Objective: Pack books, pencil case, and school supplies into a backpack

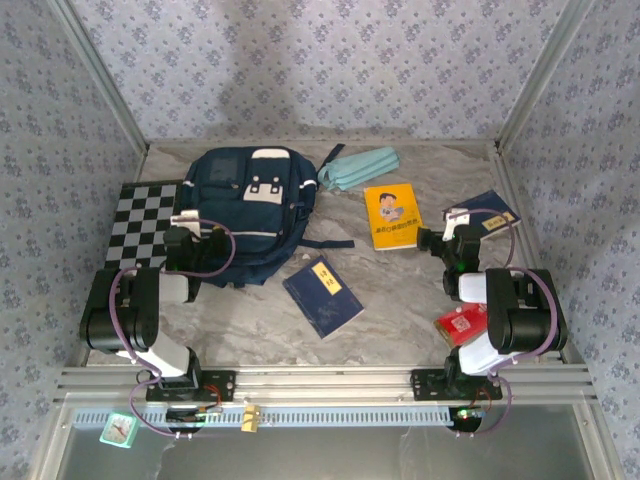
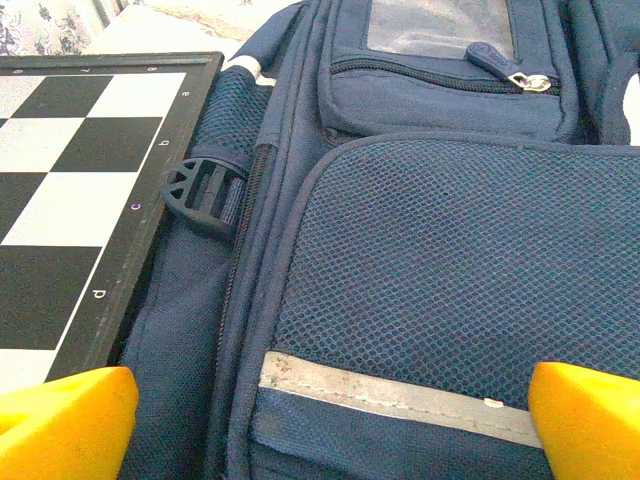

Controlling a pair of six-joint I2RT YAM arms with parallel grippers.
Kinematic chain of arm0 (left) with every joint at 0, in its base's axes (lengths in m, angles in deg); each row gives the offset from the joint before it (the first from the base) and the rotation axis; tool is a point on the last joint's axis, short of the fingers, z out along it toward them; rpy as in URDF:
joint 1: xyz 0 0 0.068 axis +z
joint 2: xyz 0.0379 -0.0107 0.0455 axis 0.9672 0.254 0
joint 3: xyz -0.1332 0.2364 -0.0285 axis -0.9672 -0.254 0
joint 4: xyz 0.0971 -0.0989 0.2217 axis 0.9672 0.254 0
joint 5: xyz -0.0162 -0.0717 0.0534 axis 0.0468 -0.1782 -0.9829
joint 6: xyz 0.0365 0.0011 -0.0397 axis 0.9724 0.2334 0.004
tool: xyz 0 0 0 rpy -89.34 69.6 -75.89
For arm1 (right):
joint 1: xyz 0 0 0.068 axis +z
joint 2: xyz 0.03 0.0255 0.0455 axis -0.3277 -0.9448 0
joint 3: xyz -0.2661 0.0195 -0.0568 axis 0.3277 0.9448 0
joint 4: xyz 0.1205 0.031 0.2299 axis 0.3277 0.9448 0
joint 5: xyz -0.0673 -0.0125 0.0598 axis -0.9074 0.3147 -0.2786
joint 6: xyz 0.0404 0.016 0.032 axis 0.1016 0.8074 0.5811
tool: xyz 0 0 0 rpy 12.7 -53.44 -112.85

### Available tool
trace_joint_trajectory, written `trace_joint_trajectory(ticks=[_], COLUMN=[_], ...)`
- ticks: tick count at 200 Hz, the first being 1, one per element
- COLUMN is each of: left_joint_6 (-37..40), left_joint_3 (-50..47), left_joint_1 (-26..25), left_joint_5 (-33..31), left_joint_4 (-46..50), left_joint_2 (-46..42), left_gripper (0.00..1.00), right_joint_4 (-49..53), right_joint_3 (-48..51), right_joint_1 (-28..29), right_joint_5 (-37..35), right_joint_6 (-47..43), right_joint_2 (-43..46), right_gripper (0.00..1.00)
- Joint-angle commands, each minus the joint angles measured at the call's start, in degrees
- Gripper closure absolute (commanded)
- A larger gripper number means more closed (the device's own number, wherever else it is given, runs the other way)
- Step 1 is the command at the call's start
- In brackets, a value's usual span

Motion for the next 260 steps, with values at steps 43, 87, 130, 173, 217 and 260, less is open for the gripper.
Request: trace_joint_trajectory(ticks=[43, 87, 130, 173, 217, 260], left_joint_6=[0.86, 0.92, 1.22, -1.89, -16.56, -31.47], left_joint_3=[1.25, 1.54, 5.01, 6.19, 6.52, 9.39], left_joint_1=[0.00, 0.03, -0.04, -0.04, 0.35, 2.08], left_joint_5=[1.14, 1.21, 3.50, 4.07, 2.55, 1.75], left_joint_4=[0.09, 0.70, 14.30, 23.97, 33.00, 45.78], left_joint_2=[-0.31, -0.51, -8.55, -19.37, -29.71, -34.61], left_gripper=[0.00, 0.00, 0.00, 0.00, 0.00, 0.00], right_joint_4=[-1.66, -0.67, 9.22, 20.12, 38.46, 45.83], right_joint_3=[0.03, -0.02, -1.84, -3.45, -8.80, -9.42], right_joint_1=[-0.04, 0.01, -0.28, -2.36, -3.66, -7.68], right_joint_5=[0.57, 1.40, -0.11, 3.66, 0.71, 8.92], right_joint_6=[-0.74, -1.02, 0.07, 6.58, 22.19, 32.14], right_joint_2=[-0.12, 0.81, 9.46, 21.63, 29.05, 29.53], right_gripper=[0.00, 0.00, 0.00, 0.00, 0.00, 0.00])
